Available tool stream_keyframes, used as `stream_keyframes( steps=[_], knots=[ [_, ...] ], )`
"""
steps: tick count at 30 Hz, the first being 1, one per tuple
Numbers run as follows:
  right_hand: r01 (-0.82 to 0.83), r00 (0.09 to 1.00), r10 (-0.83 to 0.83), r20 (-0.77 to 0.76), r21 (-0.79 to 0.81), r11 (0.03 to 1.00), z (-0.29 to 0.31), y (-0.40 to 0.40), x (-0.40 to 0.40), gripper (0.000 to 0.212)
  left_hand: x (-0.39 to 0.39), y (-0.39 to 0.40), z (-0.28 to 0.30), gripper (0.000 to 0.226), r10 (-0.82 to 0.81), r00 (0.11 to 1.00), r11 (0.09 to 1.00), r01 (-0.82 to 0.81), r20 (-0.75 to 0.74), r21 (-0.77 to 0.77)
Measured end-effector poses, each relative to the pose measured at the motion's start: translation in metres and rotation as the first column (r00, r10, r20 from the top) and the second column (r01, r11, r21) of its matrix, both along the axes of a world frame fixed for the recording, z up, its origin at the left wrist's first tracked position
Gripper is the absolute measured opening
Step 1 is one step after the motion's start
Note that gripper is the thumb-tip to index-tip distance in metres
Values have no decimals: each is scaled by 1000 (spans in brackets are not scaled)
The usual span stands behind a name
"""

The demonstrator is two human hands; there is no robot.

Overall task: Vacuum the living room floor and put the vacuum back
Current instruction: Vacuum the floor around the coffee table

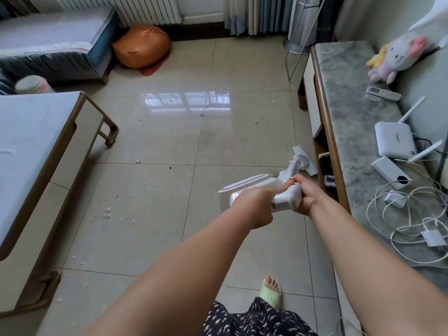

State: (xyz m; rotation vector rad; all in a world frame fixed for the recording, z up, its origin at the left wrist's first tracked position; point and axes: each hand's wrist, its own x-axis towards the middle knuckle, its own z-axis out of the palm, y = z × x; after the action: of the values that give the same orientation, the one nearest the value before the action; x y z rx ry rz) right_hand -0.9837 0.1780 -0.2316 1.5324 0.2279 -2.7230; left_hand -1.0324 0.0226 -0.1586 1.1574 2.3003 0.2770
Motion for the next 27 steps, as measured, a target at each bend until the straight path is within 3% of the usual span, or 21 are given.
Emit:
stream_keyframes(
  steps=[5, 8, 11, 18, 27],
  knots=[
    [-13, 1000, 13, 8, -12, 1000, 5, -28, -16, 18, -15, -29, 0, 38, 7, 1000, 1000, -7, -14, 14],
    [-40, 999, 40, 16, 16, 999, 10, -53, -24, 34, -25, -54, 2, 39, 4, 1000, 1000, -4, -20, 7],
    [-52, 999, 52, -8, 18, 998, 14, -82, -35, 31, -35, -82, 4, 36, 10, 1000, 1000, -10, -20, 6],
    [-52, 998, 52, -22, -23, 998, 25, -146, -63, 50, -65, -146, 23, 24, -19, 996, 1000, 20, -86, 8],
    [1, 1000, -1, -11, -14, 1000, 13, -149, -59, 47, -64, -150, 17, 31, -83, 994, 996, 85, -69, 33]
  ],
)
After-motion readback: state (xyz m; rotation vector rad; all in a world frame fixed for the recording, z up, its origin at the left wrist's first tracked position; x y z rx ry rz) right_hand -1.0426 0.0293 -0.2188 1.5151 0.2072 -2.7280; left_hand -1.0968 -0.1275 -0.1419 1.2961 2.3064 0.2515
